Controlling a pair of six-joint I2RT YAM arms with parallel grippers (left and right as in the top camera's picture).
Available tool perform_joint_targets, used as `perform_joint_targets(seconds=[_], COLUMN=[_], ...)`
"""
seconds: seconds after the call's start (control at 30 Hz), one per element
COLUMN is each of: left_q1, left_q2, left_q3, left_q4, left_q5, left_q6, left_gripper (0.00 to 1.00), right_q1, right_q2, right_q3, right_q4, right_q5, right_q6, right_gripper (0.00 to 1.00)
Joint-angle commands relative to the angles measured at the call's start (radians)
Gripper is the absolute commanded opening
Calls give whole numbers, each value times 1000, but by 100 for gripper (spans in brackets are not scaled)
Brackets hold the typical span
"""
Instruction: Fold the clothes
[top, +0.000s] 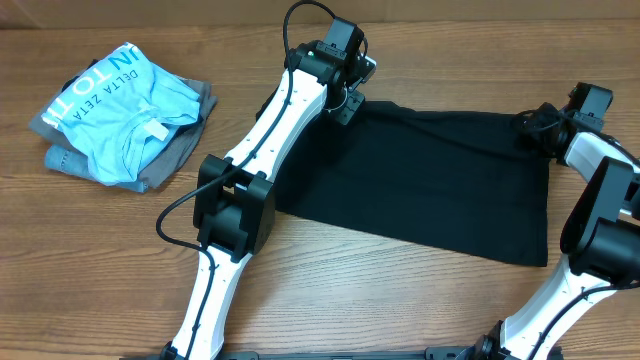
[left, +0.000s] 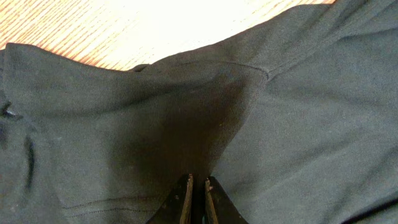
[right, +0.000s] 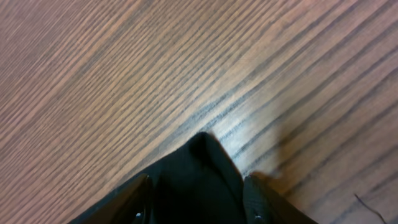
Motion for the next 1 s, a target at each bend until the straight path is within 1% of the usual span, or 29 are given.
perform_joint_targets(seconds=[0.0,0.03,0.13,0.17,0.2,0.23,0.27,0.3,0.43,0.57,0.67,0.73,0.77,0.8,0.87,0.93,0.97], left_q1=[3,3,3,3,4,3,3,3,4,4,4,6,6,6,6,6,6], left_q2=[-10,-10,-10,-10,-10,-10,-10,-10,-10,-10,-10,-10,-10,-10,-10,-10,-10], left_q3=[27,27,27,27,27,27,27,27,27,27,30,33,35,35,32,21,17], left_q4=[-3,-4,-9,-12,-14,-15,-14,-14,-19,-26,-31,-40,-57,-72,-111,-116,-116], left_q5=[8,8,8,8,8,8,8,8,7,4,3,-4,2,13,14,26,36], left_q6=[0,0,0,0,0,0,0,0,0,0,0,0,0,2,14,14,16], left_gripper=[11,11,11,11,11,12,12,12,17,19,19,14,15,20,39,51,56], right_q1=[-2,-2,-2,-2,-2,-2,-6,-10,-21,-26,-26,-26,-26,-26,-26,-26,-26], right_q2=[42,52,66,66,65,61,57,52,28,0,-14,-22,-27,-29,-34,-39,-40], right_q3=[19,19,19,19,21,39,54,78,169,257,301,310,310,310,310,310,310], right_q4=[10,10,10,10,12,-3,-21,-46,-125,-191,-259,-294,-313,-319,-330,-338,-341], right_q5=[-6,-6,-7,-6,-6,-7,-7,-8,-19,-60,-60,-60,-60,-60,-60,-60,-60], right_q6=[-3,-3,-3,-3,-3,-3,-3,-4,-11,-34,-33,-33,-29,-29,-29,-29,-29], right_gripper=[50,50,38,27,21,10,5,4,4,4,4,4,4,4,4,4,4])
